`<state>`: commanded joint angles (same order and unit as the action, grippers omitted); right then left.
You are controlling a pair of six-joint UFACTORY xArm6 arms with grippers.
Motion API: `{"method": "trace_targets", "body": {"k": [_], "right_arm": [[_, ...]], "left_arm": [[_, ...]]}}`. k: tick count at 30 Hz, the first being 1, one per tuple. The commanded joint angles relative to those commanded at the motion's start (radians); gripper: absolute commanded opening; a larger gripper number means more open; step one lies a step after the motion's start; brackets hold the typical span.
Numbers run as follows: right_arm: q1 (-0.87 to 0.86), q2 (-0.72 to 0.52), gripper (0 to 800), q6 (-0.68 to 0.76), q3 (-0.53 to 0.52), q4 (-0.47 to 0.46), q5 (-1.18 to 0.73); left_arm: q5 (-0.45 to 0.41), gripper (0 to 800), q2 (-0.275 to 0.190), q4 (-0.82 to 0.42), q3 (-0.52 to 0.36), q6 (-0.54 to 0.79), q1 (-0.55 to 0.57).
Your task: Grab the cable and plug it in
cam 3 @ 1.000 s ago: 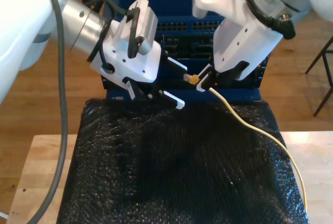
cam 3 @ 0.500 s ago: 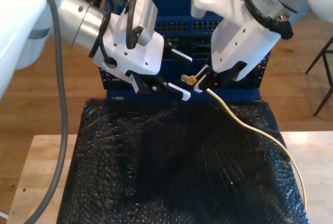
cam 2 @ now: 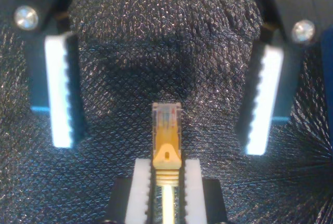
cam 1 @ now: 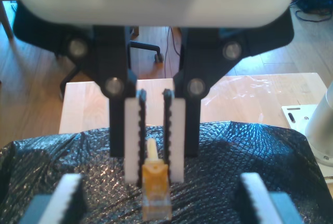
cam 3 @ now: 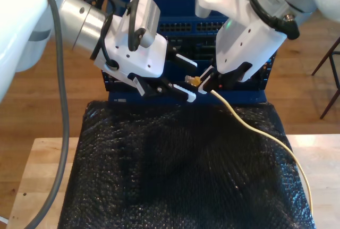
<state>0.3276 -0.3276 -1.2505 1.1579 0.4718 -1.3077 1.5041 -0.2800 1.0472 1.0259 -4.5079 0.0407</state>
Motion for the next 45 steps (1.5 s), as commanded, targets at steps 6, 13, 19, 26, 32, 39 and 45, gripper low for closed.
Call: {"method": "trace_targets", "body": {"k": [6, 13, 19, 26, 32, 39, 45], "right_arm": [[-0.002, -0.003, 3, 0.0, 0.002, 0.0, 0.0], [-0.002, -0.003, 3, 0.0, 0.0, 0.0, 0.0], [-0.002, -0.002, 3, 0.0, -0.002, 0.0, 0.0], [-0.002, -0.002, 3, 0.0, -0.002, 0.0, 0.0], [-0.002, -0.002, 3, 0.0, -0.003, 0.0, 0.0], [-0.003, -0.002, 3, 0.0, -0.003, 0.0, 0.0], [-0.003, -0.002, 3, 0.0, -0.003, 0.0, 0.0]], "left_arm": [[-0.002, 514, 0.0, 0.0, -0.002, 0.009, 0.0], [-0.005, 353, 0.0, 0.0, -0.006, 0.023, -0.015], [-0.005, 353, 0.0, 0.002, -0.006, 0.025, -0.017], [-0.002, 343, 0.0, 0.009, -0.006, 0.026, -0.02], [-0.002, 303, 0.0, 0.011, -0.006, 0.029, -0.021], [0.0, 256, 0.0, 0.023, -0.008, 0.029, -0.021], [0.0, 256, 0.0, 0.025, -0.009, 0.029, -0.021]]}}
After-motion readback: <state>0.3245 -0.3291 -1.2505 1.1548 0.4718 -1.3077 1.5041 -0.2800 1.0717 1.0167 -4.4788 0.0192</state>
